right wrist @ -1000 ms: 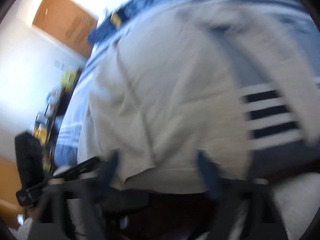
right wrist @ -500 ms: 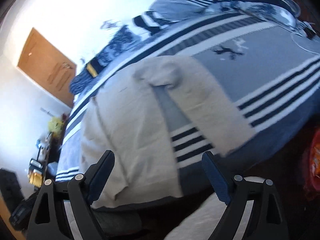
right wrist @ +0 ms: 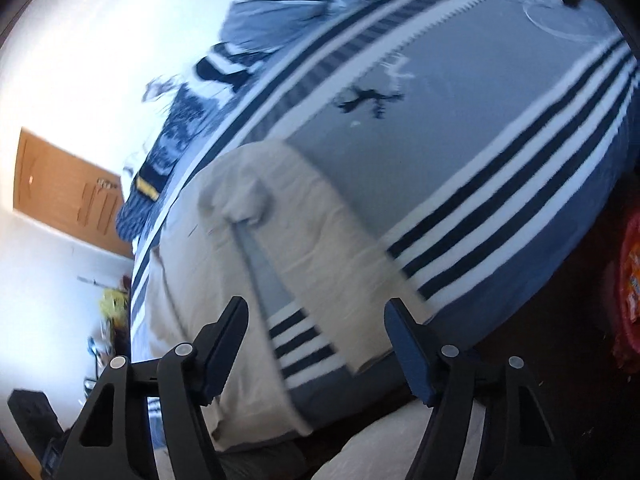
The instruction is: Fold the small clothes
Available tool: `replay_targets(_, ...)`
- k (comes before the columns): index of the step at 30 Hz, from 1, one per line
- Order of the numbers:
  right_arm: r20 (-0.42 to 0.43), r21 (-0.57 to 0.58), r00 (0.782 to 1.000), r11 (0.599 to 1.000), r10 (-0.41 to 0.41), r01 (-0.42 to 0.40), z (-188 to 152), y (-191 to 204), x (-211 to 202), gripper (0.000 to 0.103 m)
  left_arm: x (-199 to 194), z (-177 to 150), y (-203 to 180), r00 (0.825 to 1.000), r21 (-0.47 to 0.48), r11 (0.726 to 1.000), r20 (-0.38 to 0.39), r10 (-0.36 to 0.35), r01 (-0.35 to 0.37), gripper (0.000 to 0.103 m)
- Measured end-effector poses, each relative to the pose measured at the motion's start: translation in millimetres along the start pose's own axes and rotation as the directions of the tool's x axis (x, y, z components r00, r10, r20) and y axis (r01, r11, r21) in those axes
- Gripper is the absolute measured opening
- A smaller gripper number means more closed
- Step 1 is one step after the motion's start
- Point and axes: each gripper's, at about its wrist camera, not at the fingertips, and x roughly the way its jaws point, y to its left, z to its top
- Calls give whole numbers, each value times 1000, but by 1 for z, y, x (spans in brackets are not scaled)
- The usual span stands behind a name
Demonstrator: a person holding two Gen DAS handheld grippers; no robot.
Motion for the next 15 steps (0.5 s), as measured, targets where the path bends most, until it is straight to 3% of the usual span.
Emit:
replay_targets(4,-79,85,997,996,-14,21,12,-34,35,55,39,17,-21,999,20,1000,-52,-16,17,79)
replay_targets(9,-115,68,992,996,-53,61,6,-42,68,47,86,23,-42,994,51,999,-112,-7,13,79)
replay_targets(11,-105,-19,984,990,-144,143,7,-32,69,23,99,23,-48,992,55,998,-129,-6,13,79)
replay_targets(14,-117,-24,986,993,-121,119,6,-33,74,6,118,25,-54,989,52,999,-147,-1,9,79)
replay_targets(15,-114,-25,987,994,-109,107,7,-34,73,6,123,26,-55,988,41,999,-155,-8,15,79)
